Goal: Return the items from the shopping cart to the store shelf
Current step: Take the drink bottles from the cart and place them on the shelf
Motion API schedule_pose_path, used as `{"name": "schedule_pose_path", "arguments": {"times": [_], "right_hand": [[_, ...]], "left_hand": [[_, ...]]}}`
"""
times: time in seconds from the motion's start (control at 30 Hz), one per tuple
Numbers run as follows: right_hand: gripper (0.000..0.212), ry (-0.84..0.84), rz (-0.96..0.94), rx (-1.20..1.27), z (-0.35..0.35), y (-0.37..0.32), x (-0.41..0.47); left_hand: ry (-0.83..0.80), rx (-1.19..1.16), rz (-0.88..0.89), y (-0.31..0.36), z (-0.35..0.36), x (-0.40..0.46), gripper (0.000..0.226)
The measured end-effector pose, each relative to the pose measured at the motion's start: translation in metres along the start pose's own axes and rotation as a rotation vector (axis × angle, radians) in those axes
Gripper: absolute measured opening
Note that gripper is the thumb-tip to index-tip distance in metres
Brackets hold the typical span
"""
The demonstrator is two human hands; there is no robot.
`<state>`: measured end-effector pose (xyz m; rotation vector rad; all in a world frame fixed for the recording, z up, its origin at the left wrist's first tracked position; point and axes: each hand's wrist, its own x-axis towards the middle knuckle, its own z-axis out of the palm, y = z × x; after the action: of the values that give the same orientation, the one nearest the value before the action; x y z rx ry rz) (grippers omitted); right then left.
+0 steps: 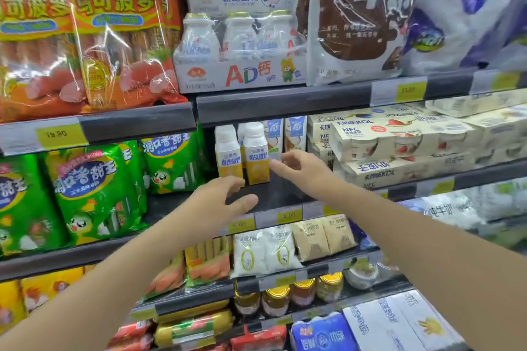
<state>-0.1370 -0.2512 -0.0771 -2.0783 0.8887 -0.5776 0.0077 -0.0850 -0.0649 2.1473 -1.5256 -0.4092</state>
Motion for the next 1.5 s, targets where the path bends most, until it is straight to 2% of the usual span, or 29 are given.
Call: {"name": "schedule_pose_path", "arguments": {"times": [0.17,0.2,0.3,0.4,0.5,0.57,0.7,0.83,0.93,1.03,1.23,1.33,1.5], "right_hand": [[0.062,0.024,-0.03,0.005,-0.06,0.021,-0.067],[0.063,0.034,-0.02,-0.009,-0.077,0.03,-0.084],[0.062,0.121,0.044,-0.078,-0.134,0.069,-0.14],[0.067,0.235,0.172,-0.164,-0.198,0.123,-0.206],[0.079,0.317,0.322,-0.221,-0.262,0.176,-0.287],[0.085,0.364,0.421,-0.25,-0.302,0.207,-0.346],[0.078,0.496,0.607,-0.298,-0.367,0.263,-0.458],[0.079,0.618,0.787,-0.344,-0.412,0.308,-0.551],[0.086,0.631,0.914,-0.372,-0.436,0.338,-0.605],[0.092,0.621,1.03,-0.45,-0.454,0.371,-0.641],[0.095,0.608,1.191,-0.53,-0.489,0.45,-0.667],[0.086,0.609,1.212,-0.536,-0.515,0.489,-0.665],[0.087,0.496,1.299,-0.491,-0.557,0.569,-0.646]], "left_hand": [[-0.182,0.083,0.147,0.067,0.024,0.0,0.084],[-0.21,0.088,0.174,0.085,0.032,0.003,0.085],[-0.236,0.137,0.304,0.151,0.07,0.016,0.068],[-0.274,0.178,0.453,0.23,0.13,0.03,0.063],[-0.359,0.231,0.562,0.311,0.204,0.034,0.077],[-0.382,0.232,0.611,0.365,0.252,0.028,0.077],[-0.445,0.207,0.702,0.47,0.335,-0.004,0.076],[-0.566,0.175,0.815,0.554,0.41,-0.039,0.075],[-0.654,0.215,0.88,0.603,0.461,-0.058,0.076],[-0.682,0.323,0.935,0.644,0.515,-0.063,0.088],[-0.524,0.569,1.181,0.713,0.611,-0.049,0.09],[-0.561,0.575,1.224,0.746,0.66,-0.024,0.089],[-0.681,0.592,1.244,0.795,0.748,0.027,0.088]]}}
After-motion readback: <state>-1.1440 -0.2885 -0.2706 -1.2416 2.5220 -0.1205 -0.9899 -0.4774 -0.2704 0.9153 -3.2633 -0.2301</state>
